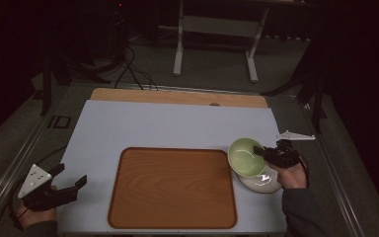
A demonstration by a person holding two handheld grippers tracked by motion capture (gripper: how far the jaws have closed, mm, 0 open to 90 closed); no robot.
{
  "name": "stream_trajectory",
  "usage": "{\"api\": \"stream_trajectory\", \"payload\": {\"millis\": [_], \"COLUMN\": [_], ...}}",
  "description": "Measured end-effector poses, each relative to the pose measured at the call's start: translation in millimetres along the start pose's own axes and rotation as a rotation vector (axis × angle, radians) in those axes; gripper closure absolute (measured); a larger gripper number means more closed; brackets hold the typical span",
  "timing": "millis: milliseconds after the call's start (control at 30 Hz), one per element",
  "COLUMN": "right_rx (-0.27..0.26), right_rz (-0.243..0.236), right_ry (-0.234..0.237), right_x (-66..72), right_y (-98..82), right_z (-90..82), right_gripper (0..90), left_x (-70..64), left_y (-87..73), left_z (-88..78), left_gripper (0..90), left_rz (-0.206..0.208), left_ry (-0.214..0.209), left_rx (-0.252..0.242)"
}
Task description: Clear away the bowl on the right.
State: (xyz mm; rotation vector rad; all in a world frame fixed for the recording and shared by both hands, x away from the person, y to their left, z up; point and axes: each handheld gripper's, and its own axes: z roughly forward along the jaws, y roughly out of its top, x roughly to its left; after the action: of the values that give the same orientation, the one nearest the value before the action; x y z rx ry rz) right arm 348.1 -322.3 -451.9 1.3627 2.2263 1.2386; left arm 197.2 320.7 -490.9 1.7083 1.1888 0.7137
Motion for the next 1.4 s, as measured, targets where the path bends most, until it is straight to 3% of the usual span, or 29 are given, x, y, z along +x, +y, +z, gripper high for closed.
{"api": "stream_trajectory", "payload": {"millis": [1400], "right_rx": [-0.003], "right_rz": [-0.067], "right_ry": [0.106], "right_x": [51.1], "right_y": [18.6], "right_z": [32.3], "right_gripper": [81.8], "left_x": [0.5], "left_y": [0.3], "left_z": [-1.6], "left_gripper": [13.1], "left_rz": [0.001], "left_ry": [0.005], "left_rx": [-0.009]}}
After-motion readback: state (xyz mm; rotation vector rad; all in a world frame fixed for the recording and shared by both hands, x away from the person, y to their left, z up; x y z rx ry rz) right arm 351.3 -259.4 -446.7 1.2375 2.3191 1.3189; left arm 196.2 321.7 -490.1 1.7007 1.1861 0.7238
